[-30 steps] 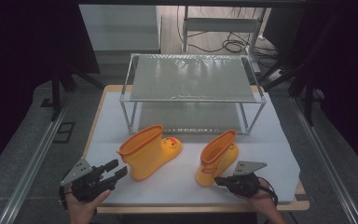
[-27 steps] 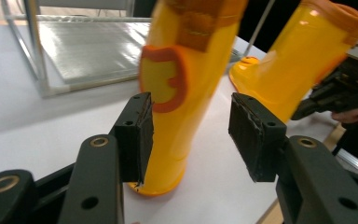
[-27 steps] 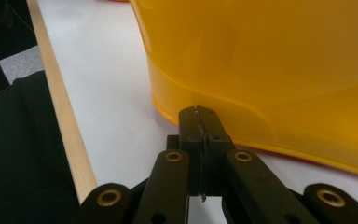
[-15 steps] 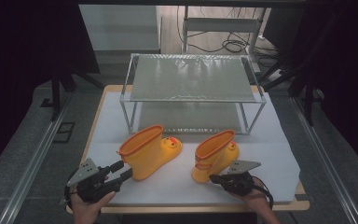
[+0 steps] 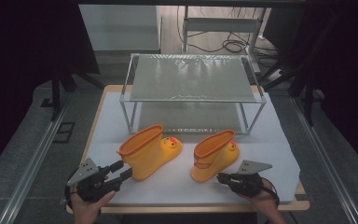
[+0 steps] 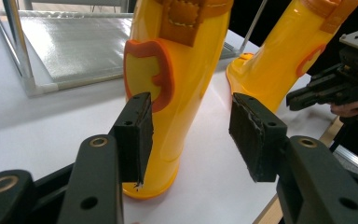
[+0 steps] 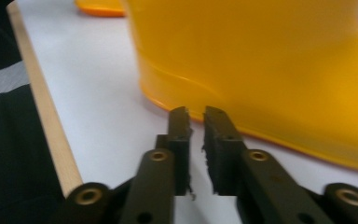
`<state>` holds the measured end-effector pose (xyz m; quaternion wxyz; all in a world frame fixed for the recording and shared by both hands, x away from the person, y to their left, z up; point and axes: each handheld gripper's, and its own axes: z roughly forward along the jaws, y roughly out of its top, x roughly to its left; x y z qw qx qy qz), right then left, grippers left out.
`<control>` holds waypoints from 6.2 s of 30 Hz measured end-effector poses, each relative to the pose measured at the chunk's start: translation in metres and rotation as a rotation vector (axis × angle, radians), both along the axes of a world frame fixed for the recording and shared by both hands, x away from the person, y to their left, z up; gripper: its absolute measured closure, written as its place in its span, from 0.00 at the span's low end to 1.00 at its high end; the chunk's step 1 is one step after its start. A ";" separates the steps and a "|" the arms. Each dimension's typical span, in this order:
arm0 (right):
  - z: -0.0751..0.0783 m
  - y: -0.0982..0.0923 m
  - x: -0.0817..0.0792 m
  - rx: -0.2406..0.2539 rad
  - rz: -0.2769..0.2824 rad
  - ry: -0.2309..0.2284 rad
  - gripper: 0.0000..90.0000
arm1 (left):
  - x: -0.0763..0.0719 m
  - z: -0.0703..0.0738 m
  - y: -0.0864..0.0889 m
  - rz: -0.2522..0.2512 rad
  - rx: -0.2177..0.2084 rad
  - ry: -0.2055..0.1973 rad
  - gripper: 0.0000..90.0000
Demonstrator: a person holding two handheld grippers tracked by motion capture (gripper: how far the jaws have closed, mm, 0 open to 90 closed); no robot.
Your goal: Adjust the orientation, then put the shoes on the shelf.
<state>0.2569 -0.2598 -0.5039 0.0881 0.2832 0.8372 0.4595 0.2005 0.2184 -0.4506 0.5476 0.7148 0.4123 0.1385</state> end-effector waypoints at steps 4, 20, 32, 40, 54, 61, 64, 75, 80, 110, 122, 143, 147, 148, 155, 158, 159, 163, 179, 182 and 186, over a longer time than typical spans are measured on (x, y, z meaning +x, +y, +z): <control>0.002 -0.025 0.002 0.031 -0.086 -0.004 0.71 | -0.001 0.000 -0.002 -0.005 0.000 0.001 0.54; -0.003 -0.078 0.019 0.030 -0.348 0.022 0.56 | -0.003 0.004 0.001 0.002 -0.006 -0.006 0.54; -0.005 -0.077 0.021 0.021 -0.343 0.025 0.56 | -0.005 0.034 0.011 -0.003 -0.001 -0.040 0.51; -0.004 -0.078 0.021 0.023 -0.343 0.027 0.56 | 0.000 0.066 0.016 -0.023 0.024 -0.067 0.51; -0.004 -0.079 0.022 0.021 -0.342 0.036 0.56 | 0.029 0.120 0.004 -0.231 0.169 0.029 0.50; -0.004 -0.079 0.022 0.024 -0.344 0.037 0.56 | 0.049 0.137 -0.008 -0.318 0.204 0.086 0.49; -0.005 -0.080 0.023 0.022 -0.345 0.042 0.56 | 0.060 0.143 -0.016 -0.344 0.221 0.103 0.48; -0.007 -0.081 0.024 0.015 -0.350 0.049 0.56 | 0.083 0.150 -0.046 -0.411 0.275 0.147 0.47; -0.007 -0.081 0.024 0.011 -0.350 0.046 0.56 | 0.092 0.151 -0.059 -0.440 0.296 0.172 0.48; -0.009 -0.080 0.025 -0.008 -0.350 0.057 0.56 | 0.129 0.153 -0.163 -0.589 0.465 0.244 0.49; -0.010 -0.081 0.026 -0.014 -0.351 0.056 0.56 | 0.139 0.155 -0.208 -0.605 0.522 0.264 0.51; -0.011 -0.082 0.026 -0.018 -0.354 0.058 0.56 | 0.159 0.128 -0.249 -0.571 0.645 0.325 0.59; -0.011 -0.082 0.026 -0.019 -0.354 0.058 0.56 | 0.159 0.123 -0.259 -0.566 0.681 0.330 0.66; -0.011 -0.082 0.026 -0.020 -0.355 0.057 0.56 | 0.159 0.122 -0.261 -0.569 0.679 0.334 0.69; -0.012 -0.084 0.027 -0.024 -0.362 0.061 0.56 | 0.159 0.120 -0.262 -0.552 0.674 0.351 0.96; -0.012 -0.084 0.026 -0.027 -0.364 0.058 0.56 | 0.161 0.122 -0.261 -0.546 0.663 0.374 0.96; -0.012 -0.084 0.026 -0.027 -0.364 0.058 0.56 | 0.161 0.123 -0.260 -0.541 0.656 0.375 0.96; -0.011 -0.086 0.026 -0.022 -0.371 0.054 0.56 | 0.156 0.134 -0.245 -0.525 0.646 0.366 0.96; -0.011 -0.082 0.026 -0.027 -0.369 0.057 0.56 | 0.129 0.134 -0.161 -0.461 0.600 0.354 0.96; -0.012 -0.083 0.027 -0.028 -0.371 0.061 0.56 | 0.125 0.132 -0.150 -0.447 0.598 0.350 0.96; -0.013 -0.083 0.027 -0.028 -0.370 0.061 0.56 | 0.122 0.129 -0.139 -0.437 0.607 0.349 0.96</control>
